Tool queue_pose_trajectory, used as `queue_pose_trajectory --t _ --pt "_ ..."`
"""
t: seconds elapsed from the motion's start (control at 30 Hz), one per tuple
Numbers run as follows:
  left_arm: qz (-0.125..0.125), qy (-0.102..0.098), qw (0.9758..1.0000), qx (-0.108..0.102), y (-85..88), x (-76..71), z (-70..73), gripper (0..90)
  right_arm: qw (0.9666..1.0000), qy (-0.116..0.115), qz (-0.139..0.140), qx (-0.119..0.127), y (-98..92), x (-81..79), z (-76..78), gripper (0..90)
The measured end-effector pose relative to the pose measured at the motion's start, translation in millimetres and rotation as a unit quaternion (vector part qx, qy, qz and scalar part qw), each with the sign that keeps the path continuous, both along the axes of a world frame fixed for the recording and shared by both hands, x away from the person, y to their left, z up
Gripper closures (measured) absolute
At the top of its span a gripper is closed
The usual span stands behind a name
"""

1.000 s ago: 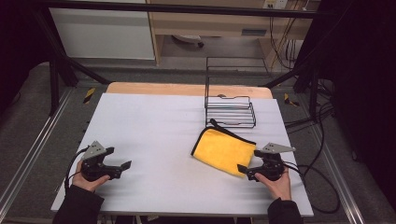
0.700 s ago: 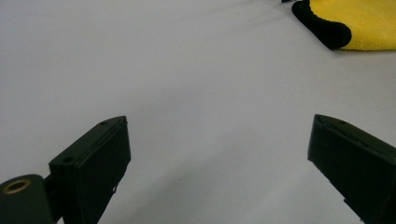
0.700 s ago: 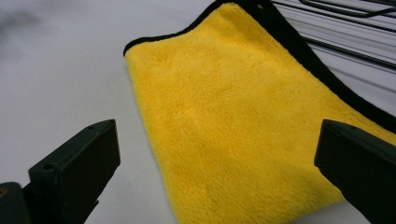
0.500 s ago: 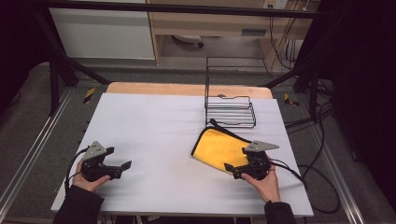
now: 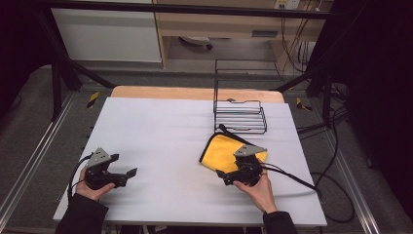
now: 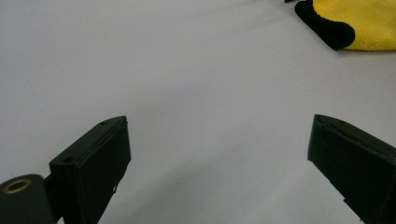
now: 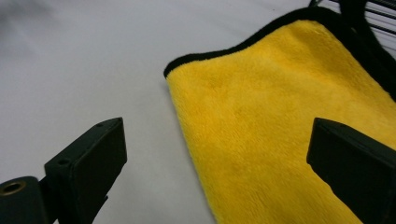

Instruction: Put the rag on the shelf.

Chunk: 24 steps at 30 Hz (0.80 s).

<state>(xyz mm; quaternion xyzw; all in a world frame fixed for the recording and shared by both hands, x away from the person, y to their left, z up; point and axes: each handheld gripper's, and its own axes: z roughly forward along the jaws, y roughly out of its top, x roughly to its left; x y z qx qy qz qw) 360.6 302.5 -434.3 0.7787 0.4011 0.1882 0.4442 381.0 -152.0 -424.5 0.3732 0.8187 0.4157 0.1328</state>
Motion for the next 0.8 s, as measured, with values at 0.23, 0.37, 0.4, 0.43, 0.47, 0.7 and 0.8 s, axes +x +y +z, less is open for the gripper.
queue_pose_trajectory --t 0.23,0.37,0.4,0.43,0.47,0.7,0.8 --pt "0.0 -0.001 1.0 0.001 -0.3 0.1 0.1 6.0 0.9998 0.006 0.012 -0.014 26.4 11.2 -2.6 19.2" --pt "-0.003 0.001 1.0 0.002 -1.6 0.4 -0.7 6.1 0.9991 0.015 0.023 -0.031 41.0 19.7 -6.5 30.9" --pt "-0.003 0.001 1.0 0.003 -1.7 0.5 -0.8 6.2 0.9989 0.017 0.025 -0.036 44.6 21.8 -7.6 32.5" --pt "-0.004 0.002 1.0 0.003 -1.8 0.5 -0.9 6.2 0.9986 0.016 0.026 -0.044 48.1 23.6 -8.4 34.7" --pt "-0.004 0.002 1.0 0.004 -1.8 0.5 -1.0 6.2 0.9982 0.012 0.028 -0.052 51.4 25.3 -9.4 37.2" --pt "-0.003 0.002 1.0 0.002 -1.2 0.5 -0.8 6.5 0.9966 0.002 0.033 -0.076 68.4 33.9 -16.2 54.8" --pt "-0.004 0.003 1.0 0.002 -1.4 0.6 -0.9 6.7 0.9956 -0.008 0.029 -0.088 69.1 35.0 -18.1 61.4"
